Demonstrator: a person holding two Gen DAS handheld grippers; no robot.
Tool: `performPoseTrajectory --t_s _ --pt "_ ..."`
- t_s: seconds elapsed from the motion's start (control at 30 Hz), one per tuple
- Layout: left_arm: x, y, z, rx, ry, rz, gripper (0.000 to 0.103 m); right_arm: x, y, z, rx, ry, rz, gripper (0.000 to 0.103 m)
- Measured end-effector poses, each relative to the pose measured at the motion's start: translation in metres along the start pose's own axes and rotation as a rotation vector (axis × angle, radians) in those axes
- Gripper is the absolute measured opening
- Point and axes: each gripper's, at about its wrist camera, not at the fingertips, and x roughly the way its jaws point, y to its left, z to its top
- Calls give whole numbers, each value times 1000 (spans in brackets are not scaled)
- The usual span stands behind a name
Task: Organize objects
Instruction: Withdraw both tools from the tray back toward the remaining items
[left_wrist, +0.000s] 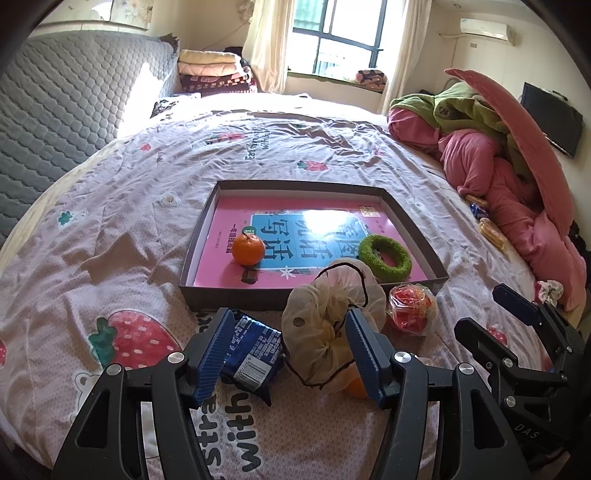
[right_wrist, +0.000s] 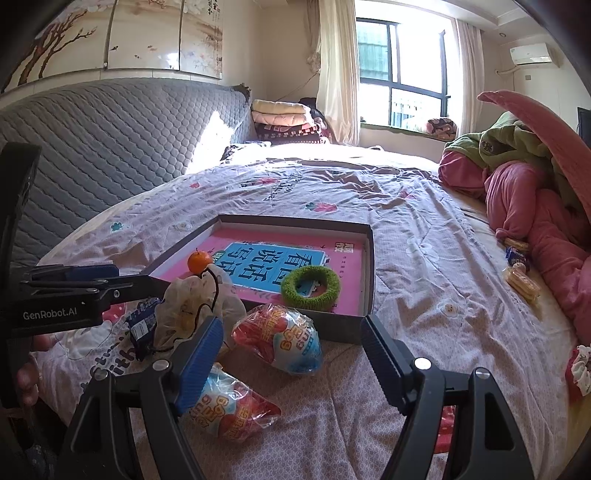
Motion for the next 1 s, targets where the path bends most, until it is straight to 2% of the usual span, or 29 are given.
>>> performPoseTrajectory --t_s 1.0 --pt "-19 -7 -24 40 25 1 64 -13 25 -33 -65 66 28 77"
